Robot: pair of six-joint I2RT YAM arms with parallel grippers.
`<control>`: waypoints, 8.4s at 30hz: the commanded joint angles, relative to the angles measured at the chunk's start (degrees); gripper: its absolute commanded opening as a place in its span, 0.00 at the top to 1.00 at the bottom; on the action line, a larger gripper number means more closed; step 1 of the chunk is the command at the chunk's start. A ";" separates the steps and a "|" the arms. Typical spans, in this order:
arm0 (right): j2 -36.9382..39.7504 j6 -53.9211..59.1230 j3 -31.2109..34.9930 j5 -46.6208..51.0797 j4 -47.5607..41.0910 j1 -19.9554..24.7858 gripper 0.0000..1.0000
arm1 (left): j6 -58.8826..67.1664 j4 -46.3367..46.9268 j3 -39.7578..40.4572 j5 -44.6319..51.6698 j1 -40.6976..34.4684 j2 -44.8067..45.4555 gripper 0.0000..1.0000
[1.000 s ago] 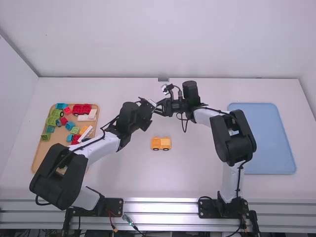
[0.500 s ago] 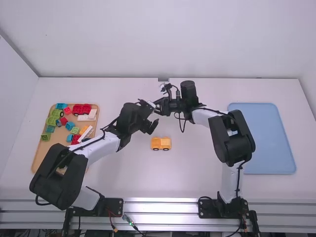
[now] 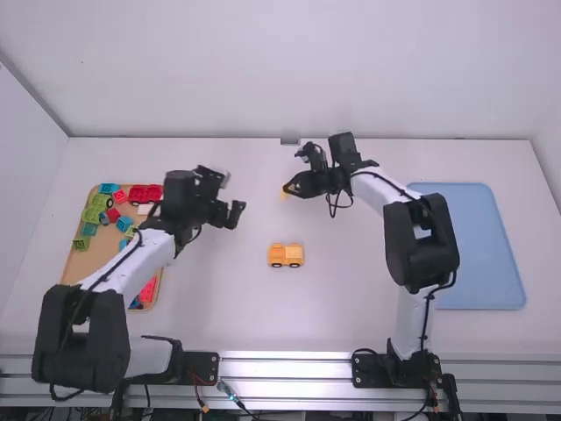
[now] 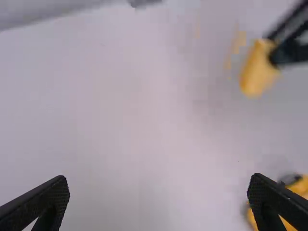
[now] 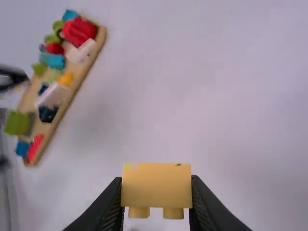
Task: Assemble lego blocks to make yellow taxi
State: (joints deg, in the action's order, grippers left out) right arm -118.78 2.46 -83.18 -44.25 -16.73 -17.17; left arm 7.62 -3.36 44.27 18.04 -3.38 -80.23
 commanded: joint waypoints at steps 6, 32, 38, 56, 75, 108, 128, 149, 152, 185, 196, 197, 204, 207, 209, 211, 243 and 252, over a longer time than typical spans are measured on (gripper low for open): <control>1.77 21.27 -13.51 14.62 -22.18 -9.49 0.66 | -15.93 1.18 1.09 1.90 16.28 6.34 0.01; -10.51 41.16 -27.47 38.10 -42.01 -32.76 0.87 | -17.25 -1.68 -2.93 -1.16 23.26 6.47 0.01; -16.50 42.66 -32.61 38.93 -47.93 -33.16 0.91 | -19.93 -6.88 -6.34 -2.73 23.32 6.49 0.01; -20.96 43.36 -35.95 38.47 -47.84 -34.97 0.89 | -23.28 -7.76 -7.32 -12.98 23.32 7.65 0.01; -21.42 40.30 -35.95 41.53 -46.49 -34.95 0.11 | -23.19 -6.08 -7.32 -12.98 23.30 9.20 0.01; 26.86 17.53 21.03 28.81 8.55 -5.07 0.01 | 14.53 14.60 -0.61 9.53 8.15 8.98 0.01; 37.51 12.76 37.62 16.06 21.90 7.96 0.01 | 56.70 31.93 11.89 -17.03 -17.35 -15.10 0.01; 37.51 12.76 37.62 15.93 22.36 8.24 0.01 | 56.74 34.47 12.22 -11.37 -17.25 -21.99 0.17; 37.51 12.79 37.62 15.93 22.36 8.20 0.01 | 56.70 34.18 11.23 -10.95 -17.27 -21.99 0.23; 37.51 12.79 37.62 15.76 22.47 8.20 0.01 | 37.13 31.39 8.85 -13.09 -17.44 -21.99 0.62; 37.51 13.90 37.62 15.74 25.35 8.20 0.01 | 10.47 34.01 9.40 -13.11 -17.59 -21.99 0.76; 37.51 13.84 37.62 15.74 25.59 8.20 0.01 | 6.43 34.25 9.84 -13.09 -17.59 -21.99 0.78; 37.51 14.27 37.62 15.76 25.90 8.20 0.01 | -15.23 33.97 12.20 -12.96 -17.57 -21.99 0.98; 37.51 14.27 37.62 15.76 25.70 8.20 0.01 | -25.57 32.61 12.90 -13.11 -17.57 -21.99 0.98; 37.51 14.29 37.62 15.74 25.59 8.20 0.01 | -30.12 31.23 12.79 -13.14 -17.57 -21.99 0.98; 37.51 14.29 37.62 15.74 25.51 8.20 0.01 | -38.40 27.67 12.22 -13.14 -17.53 -21.99 0.98; 37.51 14.29 37.62 15.76 24.85 8.20 0.01 | -123.38 37.40 13.44 -14.45 -16.94 -21.99 0.98; 37.48 14.29 37.62 15.76 23.82 8.20 0.00 | -123.34 35.34 13.42 -14.45 -16.92 -21.99 0.69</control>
State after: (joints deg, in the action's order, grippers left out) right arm -82.70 16.86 -46.26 -28.14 7.33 -8.99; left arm -114.43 31.53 56.86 3.62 -20.47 -101.78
